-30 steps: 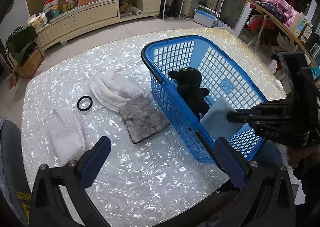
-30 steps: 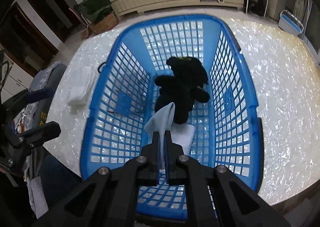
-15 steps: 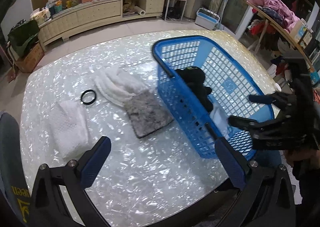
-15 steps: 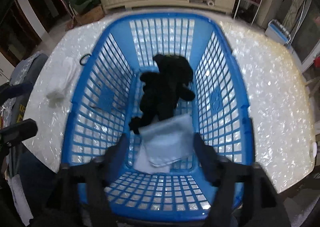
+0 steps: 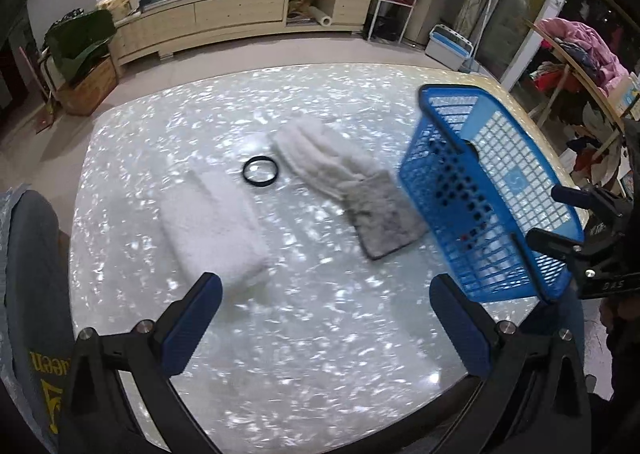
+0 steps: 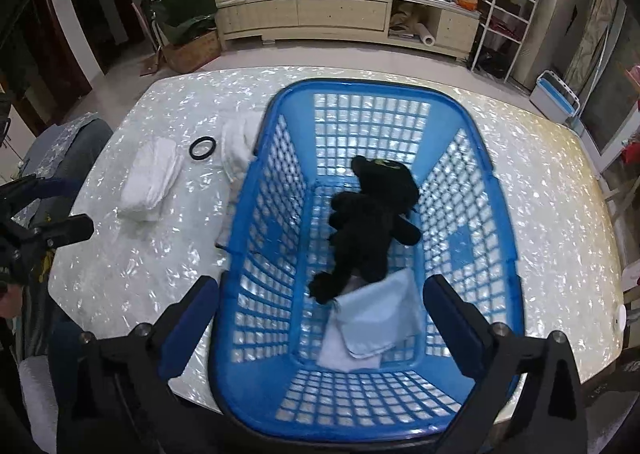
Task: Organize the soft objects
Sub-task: 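Move the right gripper to the grey fuzzy pad while the left gripper grasps the white waffle towel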
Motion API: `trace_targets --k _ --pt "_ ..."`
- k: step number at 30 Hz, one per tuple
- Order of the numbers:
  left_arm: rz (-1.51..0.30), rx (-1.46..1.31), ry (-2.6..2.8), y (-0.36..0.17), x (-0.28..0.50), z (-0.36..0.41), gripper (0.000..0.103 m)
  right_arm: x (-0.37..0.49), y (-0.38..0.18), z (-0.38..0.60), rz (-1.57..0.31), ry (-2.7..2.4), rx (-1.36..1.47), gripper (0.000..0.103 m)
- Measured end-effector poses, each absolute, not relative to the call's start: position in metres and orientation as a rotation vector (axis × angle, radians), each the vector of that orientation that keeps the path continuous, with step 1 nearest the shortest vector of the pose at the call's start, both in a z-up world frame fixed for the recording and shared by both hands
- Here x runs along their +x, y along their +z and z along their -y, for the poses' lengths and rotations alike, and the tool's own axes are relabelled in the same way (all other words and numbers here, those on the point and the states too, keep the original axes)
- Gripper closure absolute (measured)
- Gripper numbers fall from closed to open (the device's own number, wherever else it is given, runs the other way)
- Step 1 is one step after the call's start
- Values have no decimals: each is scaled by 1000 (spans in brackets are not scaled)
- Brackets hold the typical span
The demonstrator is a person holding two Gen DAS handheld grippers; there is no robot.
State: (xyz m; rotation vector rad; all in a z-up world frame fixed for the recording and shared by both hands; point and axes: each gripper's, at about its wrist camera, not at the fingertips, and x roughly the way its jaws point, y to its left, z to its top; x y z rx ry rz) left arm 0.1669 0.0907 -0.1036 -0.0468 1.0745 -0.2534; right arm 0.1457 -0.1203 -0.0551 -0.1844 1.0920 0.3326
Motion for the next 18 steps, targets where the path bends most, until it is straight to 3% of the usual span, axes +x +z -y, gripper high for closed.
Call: trace_targets --k 18 --pt "-1058 -50 -214 -123 171 -146 0 166 -59 6 -1047 530 -243 1"
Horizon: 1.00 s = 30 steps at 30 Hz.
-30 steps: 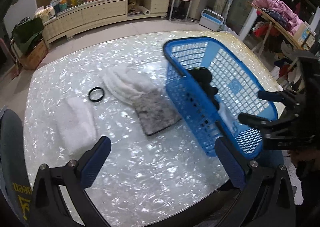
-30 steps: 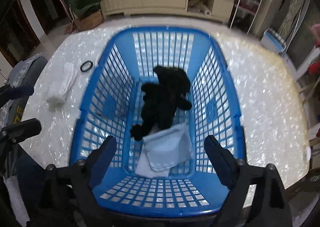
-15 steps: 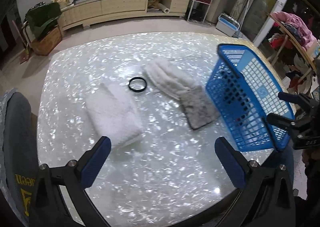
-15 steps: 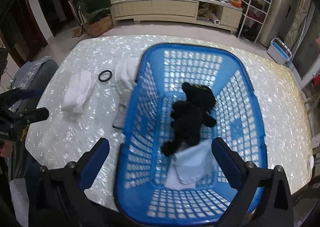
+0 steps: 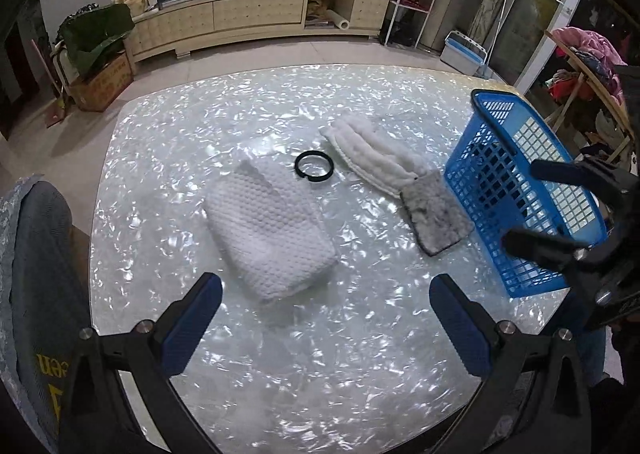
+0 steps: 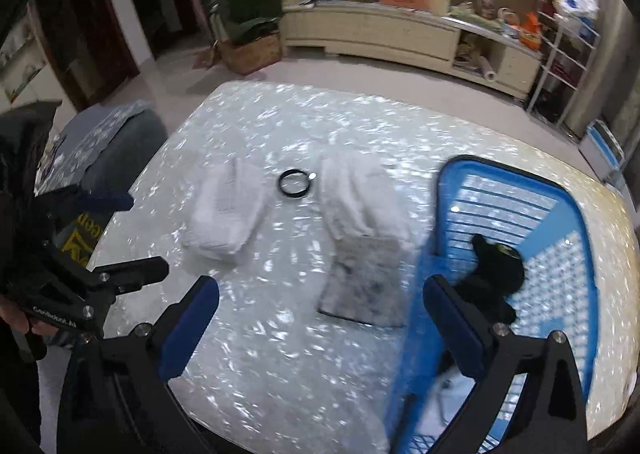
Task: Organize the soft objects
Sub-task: 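Move the right gripper to the grey fuzzy pad while the left gripper grasps the white waffle towel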
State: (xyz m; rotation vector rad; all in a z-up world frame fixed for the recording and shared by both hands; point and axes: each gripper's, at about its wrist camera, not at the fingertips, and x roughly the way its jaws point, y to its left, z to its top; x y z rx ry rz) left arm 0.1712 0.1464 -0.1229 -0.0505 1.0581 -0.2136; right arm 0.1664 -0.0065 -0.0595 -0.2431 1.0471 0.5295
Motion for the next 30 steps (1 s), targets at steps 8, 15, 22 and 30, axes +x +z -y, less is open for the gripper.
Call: trace_targets --k 8,15,22,30 --pt "-1075 -61 -229 -144 175 -164 8 178 -102 -24 -1136 546 -265 1" --pt "-1075 -4 -300 -162 182 -152 20 180 -113 -36 -1085 485 -340 0" --pt "-1072 19 -316 -172 192 -156 28 186 -120 -46 -1057 459 -399 0" --pt "-1091 24 -315 -186 198 -164 29 201 -147 -51 -1154 452 -347 0"
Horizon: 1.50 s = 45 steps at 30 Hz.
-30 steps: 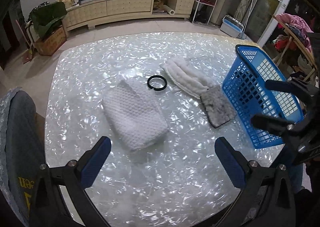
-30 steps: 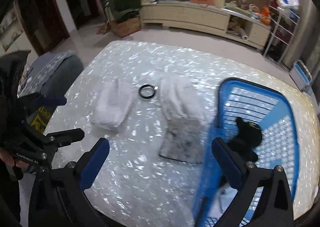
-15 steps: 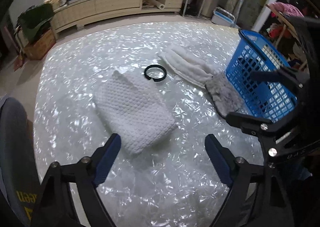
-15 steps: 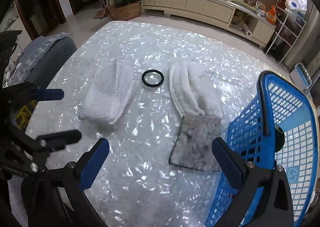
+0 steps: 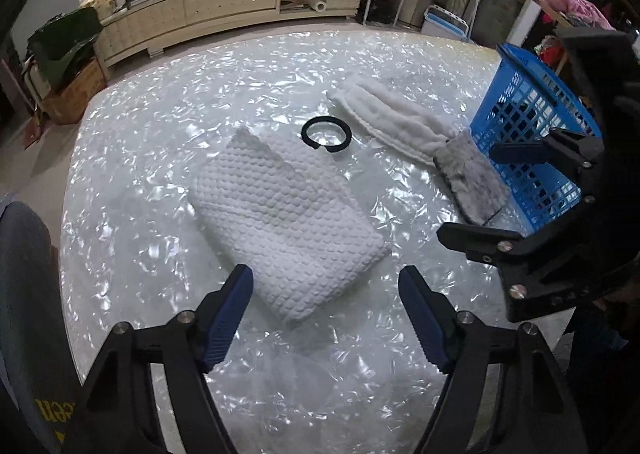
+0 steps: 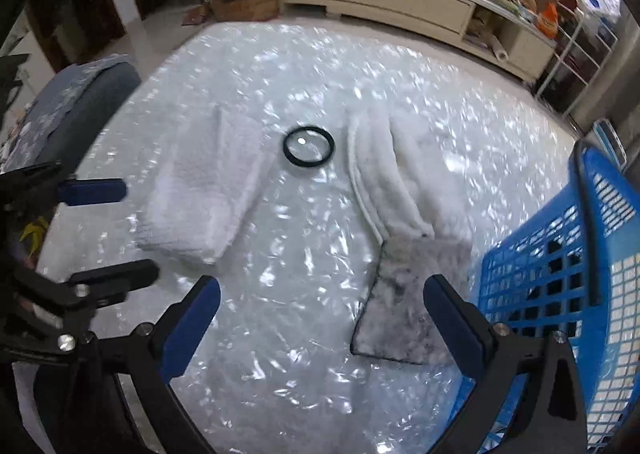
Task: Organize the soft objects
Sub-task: 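Move the right gripper to the grey fuzzy pad while the left gripper grasps the white waffle towel, then grasp the grey fuzzy pad with the right gripper and lift it while the left gripper holds the waffle towel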
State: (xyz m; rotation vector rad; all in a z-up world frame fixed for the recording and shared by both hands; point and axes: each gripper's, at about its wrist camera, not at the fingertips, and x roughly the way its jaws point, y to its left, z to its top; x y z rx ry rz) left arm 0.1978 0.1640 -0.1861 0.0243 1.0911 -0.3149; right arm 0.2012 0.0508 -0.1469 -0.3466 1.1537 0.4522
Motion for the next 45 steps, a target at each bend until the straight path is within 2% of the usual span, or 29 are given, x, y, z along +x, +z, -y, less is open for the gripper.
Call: trace_targets --k 6,18,20,21,26,30,33,40,42,43,44,45 --pt "-1113 86 -379 -206 209 -149 31 212 -172 -42 -1230 412 -293 0" --pt "-1124 154 -372 -231 229 -131 32 223 -183 -32 -1245 385 -245 2" --pt "-1118 157 -359 -232 230 -132 45 225 -186 -30 -1248 382 -251 2" --pt "-1112 161 -340 -232 230 -134 54 225 -187 -31 -1251 380 -254 2" --pt "-1114 124 -318 -230 234 -144 66 226 -192 -35 -1260 368 -239 2" --pt "-1113 76 -306 -226 236 -148 83 231 -197 -36 -1271 347 -237 2" --pt "-1112 12 -300 -220 234 -160 85 237 -203 -32 -1297 330 -231 4" --pt "-1093 -34 -288 -209 228 -169 85 240 -202 -27 -1284 286 -267 28" --pt "-1083 -40 -281 -206 225 -171 85 241 -199 -25 -1276 282 -272 44" --pt "-1082 -46 -276 -205 223 -172 85 241 -197 -23 -1270 278 -273 66" --pt "-1083 -51 -271 -202 217 -173 85 242 -195 -24 -1267 264 -287 78" --pt "-1085 -57 -264 -200 215 -174 85 243 -195 -25 -1270 263 -291 78"
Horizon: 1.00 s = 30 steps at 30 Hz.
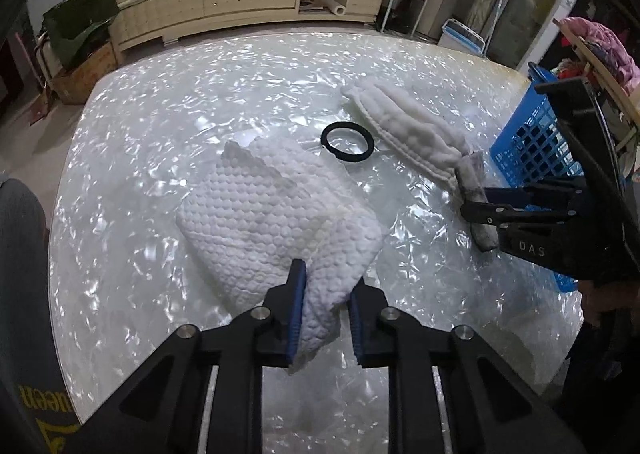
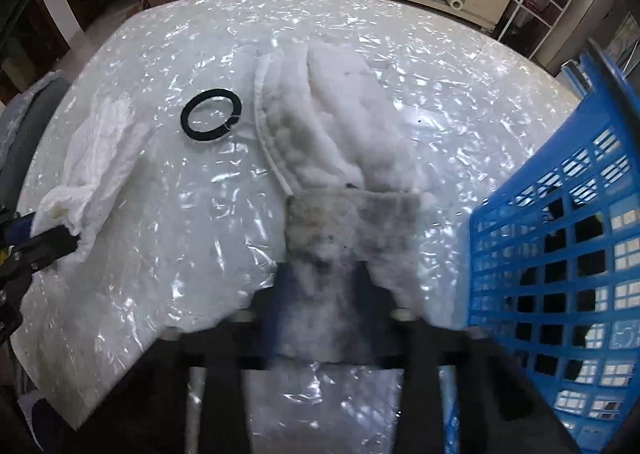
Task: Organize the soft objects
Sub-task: 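Grasp the grey fuzzy pad with the right gripper and lift it while the left gripper holds the waffle towel, then lower the grey pad into the blue basket and open the right gripper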
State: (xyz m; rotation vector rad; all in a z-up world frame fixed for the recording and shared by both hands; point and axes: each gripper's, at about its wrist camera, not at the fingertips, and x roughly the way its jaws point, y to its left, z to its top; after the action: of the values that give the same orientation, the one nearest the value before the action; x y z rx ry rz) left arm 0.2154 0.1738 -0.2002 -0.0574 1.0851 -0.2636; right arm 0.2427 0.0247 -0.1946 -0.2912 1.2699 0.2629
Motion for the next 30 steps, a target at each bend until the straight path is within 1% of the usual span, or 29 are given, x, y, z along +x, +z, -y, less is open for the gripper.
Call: trace_targets --k 2,5,18,30 --pt "-1081 -66 -255 -196 211 -175 85 241 -193 -26 -1278 268 -292 86" --pt "-1069 -73 -248 -186 201 -174 85 233 -184 -24 -1262 293 -280 90" --pt "-1043 -76 -261 -140 163 -147 85 170 -119 -20 -1202 471 -274 90" --pt "-1014 -43 -272 -96 133 -98 85 126 -53 22 -1100 504 -238 90"
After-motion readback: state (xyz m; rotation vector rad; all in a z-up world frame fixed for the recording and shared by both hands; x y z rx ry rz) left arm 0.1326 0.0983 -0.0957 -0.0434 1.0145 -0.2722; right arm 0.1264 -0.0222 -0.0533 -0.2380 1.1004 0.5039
